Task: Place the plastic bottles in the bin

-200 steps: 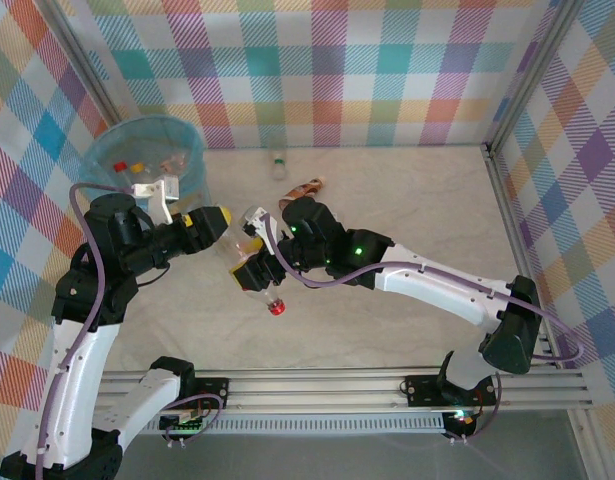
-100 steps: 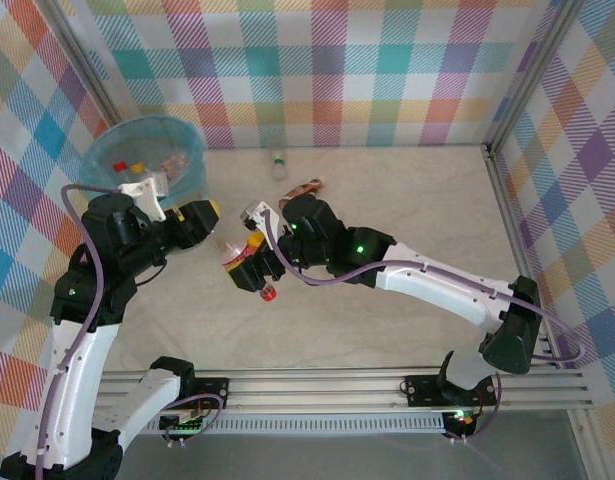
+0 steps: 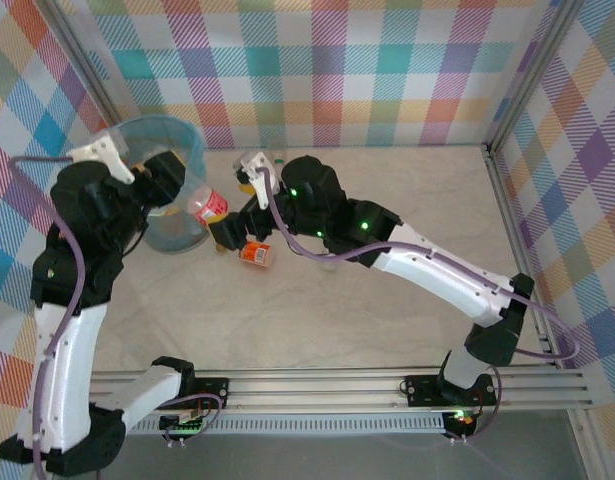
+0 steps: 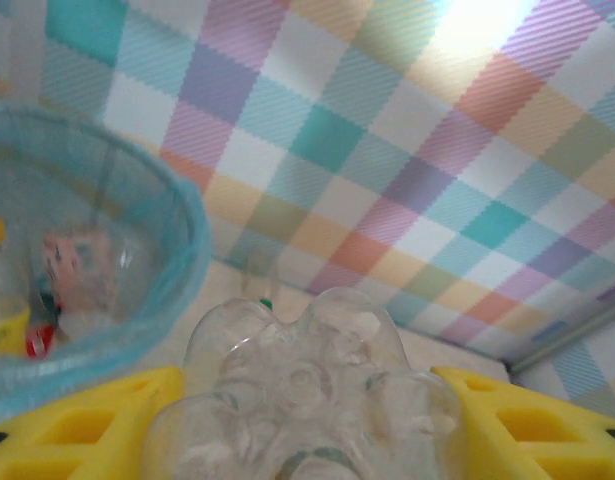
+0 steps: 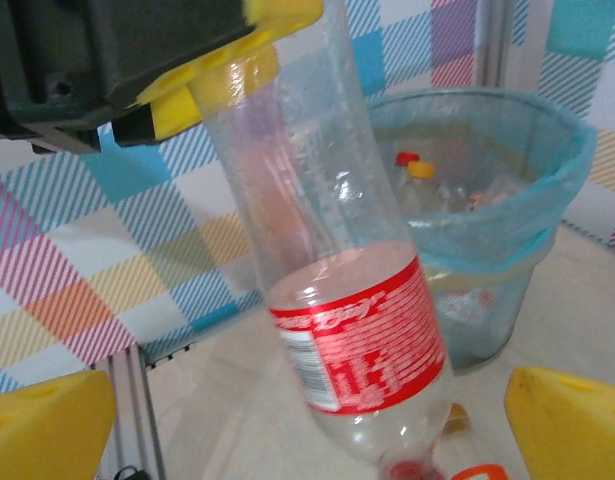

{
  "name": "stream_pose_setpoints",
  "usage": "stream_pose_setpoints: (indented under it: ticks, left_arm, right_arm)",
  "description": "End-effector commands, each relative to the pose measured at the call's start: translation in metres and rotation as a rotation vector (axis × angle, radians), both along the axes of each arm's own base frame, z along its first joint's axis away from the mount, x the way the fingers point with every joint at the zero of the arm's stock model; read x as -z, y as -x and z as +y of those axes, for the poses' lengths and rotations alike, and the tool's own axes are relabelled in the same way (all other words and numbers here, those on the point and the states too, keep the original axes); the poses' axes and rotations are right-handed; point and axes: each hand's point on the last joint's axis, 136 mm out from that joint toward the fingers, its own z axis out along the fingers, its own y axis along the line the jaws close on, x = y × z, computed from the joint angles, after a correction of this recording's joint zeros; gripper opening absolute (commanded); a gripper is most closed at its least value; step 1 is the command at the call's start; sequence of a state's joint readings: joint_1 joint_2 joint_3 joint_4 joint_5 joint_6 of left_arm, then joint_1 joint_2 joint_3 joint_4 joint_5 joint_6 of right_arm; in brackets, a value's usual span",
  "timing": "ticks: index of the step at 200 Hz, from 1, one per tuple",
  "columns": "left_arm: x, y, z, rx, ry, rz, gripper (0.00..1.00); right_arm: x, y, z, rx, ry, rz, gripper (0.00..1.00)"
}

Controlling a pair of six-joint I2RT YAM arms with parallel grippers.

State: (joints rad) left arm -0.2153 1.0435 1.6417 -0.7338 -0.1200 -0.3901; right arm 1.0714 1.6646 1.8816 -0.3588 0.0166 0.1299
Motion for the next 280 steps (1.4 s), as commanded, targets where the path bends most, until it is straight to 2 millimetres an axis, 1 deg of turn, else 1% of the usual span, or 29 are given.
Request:
stream_pose_setpoints:
  ticks: [1,21,30,50,64,76,92,103,116,123,132,142,153,169,182,193,207,215,246,265,268,270,280]
  left_arm:
    - [-0.029,-0.028,0.017,-0.102,-0.119,-0.066,0.37]
    - [-0.047,-0.053,0.027,-0.153,-0.189,-0.096,0.37]
    - [-0.054,-0.063,0.033,-0.175,-0.211,-0.104,0.37]
    - [-0.066,-0.086,0.055,-0.247,-0.252,-0.113,0.37]
    - [-0.074,-0.098,0.072,-0.294,-0.259,-0.126,0.36]
    - [-0.081,-0.104,0.086,-0.32,-0.237,-0.146,0.36]
    - [-0.095,-0.11,0.097,-0.313,-0.161,-0.195,0.36]
    - [-0.105,-0.114,0.098,-0.282,-0.118,-0.23,0.36]
    - [-0.112,-0.121,0.099,-0.252,-0.087,-0.252,0.36]
    - [-0.115,-0.123,0.101,-0.246,-0.086,-0.26,0.36]
    - [-0.116,-0.126,0.107,-0.265,-0.098,-0.261,0.36]
    - [-0.115,-0.128,0.121,-0.324,-0.125,-0.256,0.36]
    - [-0.111,-0.131,0.139,-0.389,-0.169,-0.244,0.36]
    - [-0.103,-0.142,0.161,-0.457,-0.235,-0.224,0.36]
    - [-0.097,-0.154,0.172,-0.468,-0.275,-0.215,0.36]
    - [-0.091,-0.165,0.176,-0.451,-0.296,-0.21,0.36]
    - [-0.08,-0.183,0.173,-0.396,-0.323,-0.199,0.36]
    - [-0.07,-0.194,0.17,-0.364,-0.333,-0.185,0.36]
    - [-0.016,-0.235,0.165,-0.251,-0.375,-0.098,0.38]
    - [0.016,-0.252,0.156,-0.166,-0.429,-0.089,0.42]
    - [0.025,-0.254,0.155,-0.154,-0.433,-0.073,0.43]
    - [0.023,-0.256,0.155,-0.153,-0.439,-0.089,0.43]
    - [0.04,-0.259,0.155,-0.138,-0.448,-0.074,0.45]
  right_arm:
    - [-0.009,-0.03,0.003,0.072,0.004,-0.006,1.0]
    - [-0.015,-0.05,0.009,0.101,-0.013,0.017,1.0]
    - [-0.014,-0.059,0.012,0.106,-0.019,0.031,1.0]
    - [-0.015,-0.072,0.017,0.101,-0.049,0.063,0.98]
    - [-0.013,-0.076,0.022,0.087,-0.065,0.077,0.97]
    - [-0.01,-0.078,0.025,0.076,-0.067,0.082,0.96]
    - [-0.005,-0.081,0.028,0.068,-0.059,0.086,0.95]
    - [0.0,-0.083,0.029,0.066,-0.051,0.093,0.95]
    - [0.006,-0.086,0.031,0.062,-0.043,0.105,0.94]
    - [0.01,-0.087,0.032,0.061,-0.035,0.113,0.94]
    - [0.015,-0.09,0.032,0.061,-0.027,0.125,0.93]
    - [0.021,-0.091,0.032,0.059,-0.016,0.14,0.93]
    - [0.028,-0.093,0.032,0.062,-0.003,0.153,0.93]
    - [0.036,-0.096,0.03,0.066,0.01,0.168,0.93]
    - [0.043,-0.097,0.029,0.067,0.021,0.18,0.92]
    - [0.047,-0.099,0.029,0.068,0.029,0.186,0.92]
    - [0.054,-0.102,0.028,0.071,0.041,0.196,0.92]
    - [0.057,-0.103,0.028,0.071,0.045,0.203,0.91]
    - [0.068,-0.109,0.028,0.073,0.058,0.229,0.91]
    - [0.078,-0.111,0.028,0.073,0.073,0.249,0.91]
    - [0.079,-0.111,0.029,0.073,0.075,0.252,0.91]
    - [0.08,-0.111,0.028,0.073,0.077,0.253,0.91]
    - [0.084,-0.112,0.029,0.073,0.084,0.263,0.9]
